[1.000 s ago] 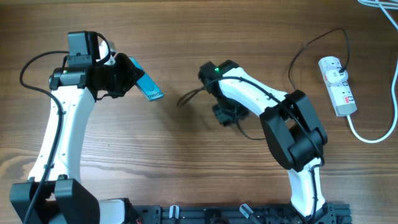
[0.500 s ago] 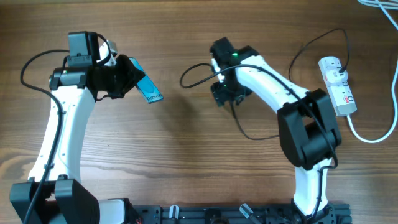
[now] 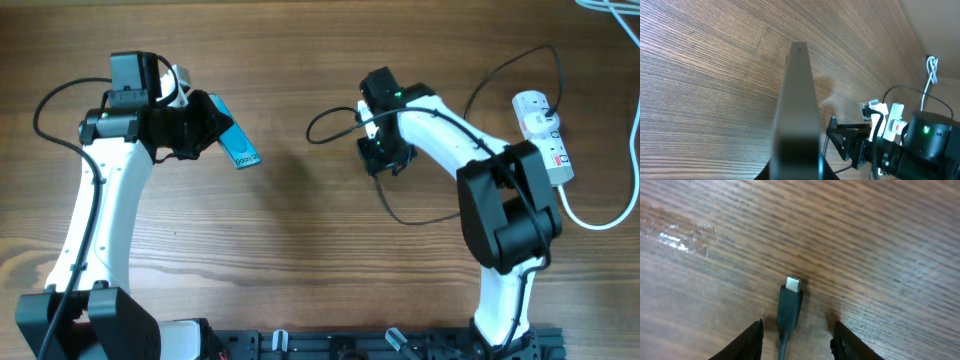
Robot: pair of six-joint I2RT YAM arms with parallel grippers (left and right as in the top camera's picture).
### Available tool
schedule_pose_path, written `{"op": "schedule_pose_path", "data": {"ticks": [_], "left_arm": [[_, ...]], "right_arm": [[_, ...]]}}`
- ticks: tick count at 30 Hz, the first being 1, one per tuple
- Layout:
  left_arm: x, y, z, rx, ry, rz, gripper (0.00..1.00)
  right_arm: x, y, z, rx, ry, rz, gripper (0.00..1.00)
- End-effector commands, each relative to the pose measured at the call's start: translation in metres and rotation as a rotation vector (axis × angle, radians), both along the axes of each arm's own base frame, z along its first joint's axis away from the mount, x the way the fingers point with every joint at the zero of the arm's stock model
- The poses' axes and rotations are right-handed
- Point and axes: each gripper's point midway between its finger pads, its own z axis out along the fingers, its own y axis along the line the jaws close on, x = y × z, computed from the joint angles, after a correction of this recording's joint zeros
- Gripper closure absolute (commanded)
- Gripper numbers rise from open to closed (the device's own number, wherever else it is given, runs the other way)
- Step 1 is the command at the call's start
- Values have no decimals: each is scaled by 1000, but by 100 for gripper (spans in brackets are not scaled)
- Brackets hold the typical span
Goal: Plug charger to phone and switch on socket
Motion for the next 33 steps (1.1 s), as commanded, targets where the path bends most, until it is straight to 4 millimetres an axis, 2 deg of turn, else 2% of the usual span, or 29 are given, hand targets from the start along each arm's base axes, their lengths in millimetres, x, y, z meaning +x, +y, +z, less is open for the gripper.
{"op": "schedule_pose_path", "data": {"ticks": [1, 5, 9, 14, 15, 18, 25, 28, 33], "left_arm": [[0, -5, 4, -10, -20, -33, 96], [0, -5, 4, -10, -20, -33, 96], [0, -5, 4, -10, -20, -33, 96], [0, -5, 4, -10, -21, -33, 96], [0, -5, 4, -10, -21, -33, 96], [0, -5, 4, -10, -22, -34, 96], [1, -5, 4, -10, -24, -34, 96], [1, -5, 4, -10, -23, -34, 96], [1, -5, 4, -10, -24, -34, 96]], "right_arm": [[-6, -15, -24, -100, -23, -41, 57], [-10, -11, -29, -68, -14, -43, 70], [-16, -12, -29, -77, 7, -38, 76], [-27, -14, -29, -97, 50, -31, 75], [-29, -15, -29, -101, 57, -30, 72], [-30, -16, -29, -102, 60, -30, 70], [-25, 0, -29, -22, 50, -21, 78], [-24, 0, -29, -19, 46, -22, 82], [-19, 3, -29, -10, 25, -21, 82]]}}
